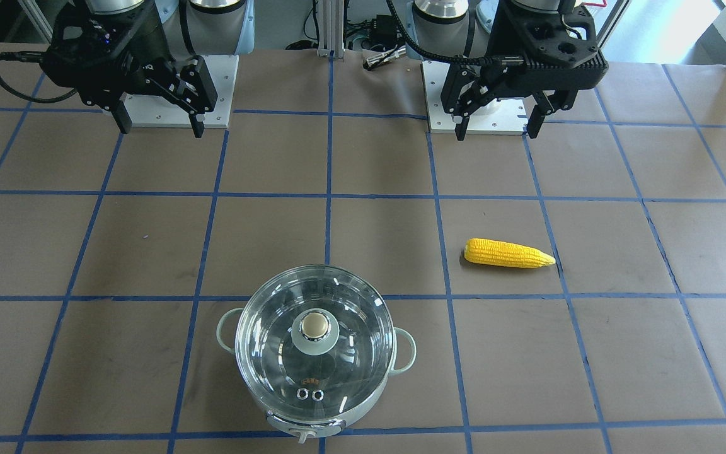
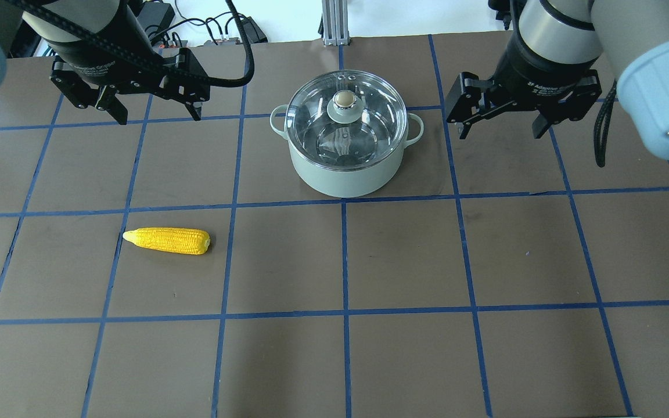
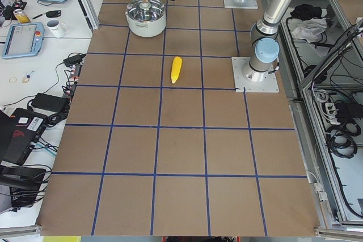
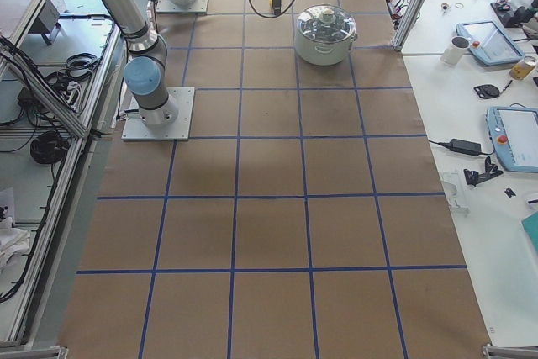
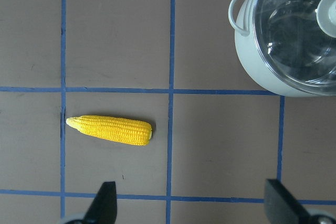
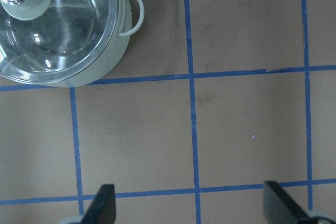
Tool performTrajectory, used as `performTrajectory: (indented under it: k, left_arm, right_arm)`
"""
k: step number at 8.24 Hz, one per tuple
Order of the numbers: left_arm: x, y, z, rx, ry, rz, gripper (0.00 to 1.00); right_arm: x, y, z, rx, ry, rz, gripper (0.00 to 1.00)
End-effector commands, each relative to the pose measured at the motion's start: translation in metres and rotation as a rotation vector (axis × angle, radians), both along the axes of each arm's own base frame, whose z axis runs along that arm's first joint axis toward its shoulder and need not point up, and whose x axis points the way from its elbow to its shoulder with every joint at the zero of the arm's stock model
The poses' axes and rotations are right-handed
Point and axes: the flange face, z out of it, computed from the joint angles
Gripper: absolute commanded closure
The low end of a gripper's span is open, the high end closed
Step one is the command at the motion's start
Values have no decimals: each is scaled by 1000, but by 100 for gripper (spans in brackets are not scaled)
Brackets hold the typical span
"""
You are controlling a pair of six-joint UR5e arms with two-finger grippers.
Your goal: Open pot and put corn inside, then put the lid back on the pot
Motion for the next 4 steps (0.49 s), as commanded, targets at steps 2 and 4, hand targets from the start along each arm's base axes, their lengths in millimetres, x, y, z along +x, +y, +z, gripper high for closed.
performTrajectory:
  k: [2,4]
  left_arm:
    - [0,1,3,-6,-2,0,0]
    - [1,10,11,-24,-2,1,0]
  right_arm:
    - [1,-5,2,2,-7,0,0]
    - [1,-5,2,3,-8,2,0]
